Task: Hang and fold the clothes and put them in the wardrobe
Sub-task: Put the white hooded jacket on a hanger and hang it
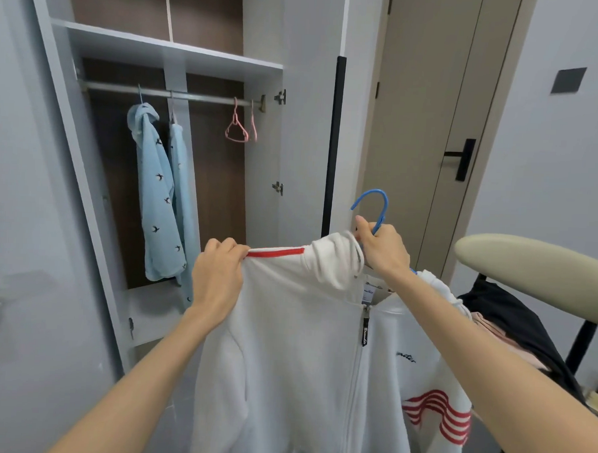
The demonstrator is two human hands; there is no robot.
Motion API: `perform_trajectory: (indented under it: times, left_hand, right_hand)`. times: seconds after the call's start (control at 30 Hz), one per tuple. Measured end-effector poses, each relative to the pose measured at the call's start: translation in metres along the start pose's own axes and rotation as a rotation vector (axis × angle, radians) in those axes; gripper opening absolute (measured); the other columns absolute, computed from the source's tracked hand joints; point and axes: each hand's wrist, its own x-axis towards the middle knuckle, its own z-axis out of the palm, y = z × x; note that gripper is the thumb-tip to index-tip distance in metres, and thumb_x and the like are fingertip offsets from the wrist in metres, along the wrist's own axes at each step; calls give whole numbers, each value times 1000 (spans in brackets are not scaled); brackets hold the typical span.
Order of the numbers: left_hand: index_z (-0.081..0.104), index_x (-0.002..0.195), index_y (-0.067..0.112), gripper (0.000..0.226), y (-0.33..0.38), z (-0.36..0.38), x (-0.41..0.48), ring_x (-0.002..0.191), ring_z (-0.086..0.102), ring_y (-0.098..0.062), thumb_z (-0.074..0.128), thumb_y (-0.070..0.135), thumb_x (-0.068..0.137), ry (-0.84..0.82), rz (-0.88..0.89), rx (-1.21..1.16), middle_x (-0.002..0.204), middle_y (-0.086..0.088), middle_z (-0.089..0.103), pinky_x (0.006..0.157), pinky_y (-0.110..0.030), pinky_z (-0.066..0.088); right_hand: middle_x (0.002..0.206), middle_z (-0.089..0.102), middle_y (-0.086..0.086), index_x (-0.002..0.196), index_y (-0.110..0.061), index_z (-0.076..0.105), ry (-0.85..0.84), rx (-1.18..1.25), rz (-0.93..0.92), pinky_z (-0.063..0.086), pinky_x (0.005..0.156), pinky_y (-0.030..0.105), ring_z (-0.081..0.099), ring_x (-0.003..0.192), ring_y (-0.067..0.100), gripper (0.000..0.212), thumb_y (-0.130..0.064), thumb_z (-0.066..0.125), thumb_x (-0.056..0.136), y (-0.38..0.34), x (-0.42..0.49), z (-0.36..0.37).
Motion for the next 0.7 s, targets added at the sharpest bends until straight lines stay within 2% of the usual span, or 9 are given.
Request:
perform_trajectory:
  times: [0.07, 0.17, 0.27, 0.33, 0.43, 0.5, 0.57, 0.63, 0.7]
  left_hand:
    - [68, 109, 14, 24, -8, 1, 3, 89, 49, -24, 48, 10, 95, 3, -64, 17, 97, -3, 63, 67, -40, 48]
    - [68, 109, 15, 24, -15, 4, 6, 90, 50, -24, 47, 15, 97, 1, -158, -9, 97, -4, 64, 69, -40, 50]
    - [67, 112, 18, 25, -16, 6, 11, 95, 54, -25, 47, 20, 98, -102, -184, 3, 106, -4, 65, 77, -39, 47]
    - [63, 120, 21, 28, -12, 3, 15, 104, 55, -26, 48, 16, 97, -166, -147, 32, 118, -3, 63, 89, -41, 44]
    - [54, 132, 21, 40, 10, -3, 20, 120, 50, -25, 42, 8, 96, -182, 31, -97, 132, -3, 56, 101, -43, 40]
    - [48, 137, 20, 41, 27, -7, 24, 127, 44, -19, 36, 10, 99, -323, 146, -313, 138, -1, 50, 107, -32, 33]
    - [45, 139, 20, 41, 41, -12, 29, 130, 39, -11, 31, 10, 102, -521, 164, -503, 142, 3, 46, 105, -18, 25]
    - [49, 135, 20, 49, 48, -18, 37, 131, 36, -5, 28, -1, 97, -687, 135, -607, 142, 7, 44, 104, -16, 23]
    - [56, 126, 22, 54, 50, -24, 45, 126, 39, -4, 29, -7, 90, -850, 94, -649, 134, 11, 48, 100, -15, 30]
  right_hand:
    - [65, 58, 3, 68, -15, 68, -11, 38, -14, 39, 63, 33, 51, 63, 23, 51, -45, 39, 97, 4, 2, -8]
    - [59, 49, -1, 61, -23, 65, 14, 31, -18, 33, 57, 29, 43, 57, 18, 51, -47, 37, 96, 1, 5, -12]
    - [71, 60, -4, 64, -26, 68, 33, -41, -36, 35, 62, 30, 52, 68, 18, 53, -50, 35, 97, -8, 6, -10]
    - [75, 62, -6, 70, -25, 72, -3, -66, -66, 36, 64, 30, 55, 74, 18, 54, -51, 33, 97, -13, 5, -7]
    - [71, 59, -4, 70, -26, 70, -53, -97, -98, 35, 63, 30, 55, 73, 19, 55, -53, 32, 97, -16, 1, 1]
    - [65, 54, -5, 65, -25, 62, -78, -101, -125, 34, 62, 29, 53, 69, 19, 53, -54, 32, 97, -16, -1, 6]
    - [58, 48, -6, 62, -21, 49, -117, -87, -167, 34, 61, 30, 48, 62, 18, 51, -54, 32, 97, -15, -4, 7]
    - [56, 40, -5, 63, -17, 35, -145, -90, -221, 31, 59, 31, 39, 57, 17, 50, -53, 32, 97, -13, -7, 7]
    - [57, 35, -3, 65, -18, 30, -142, -98, -257, 29, 57, 32, 34, 57, 16, 48, -53, 31, 98, -11, -11, 5]
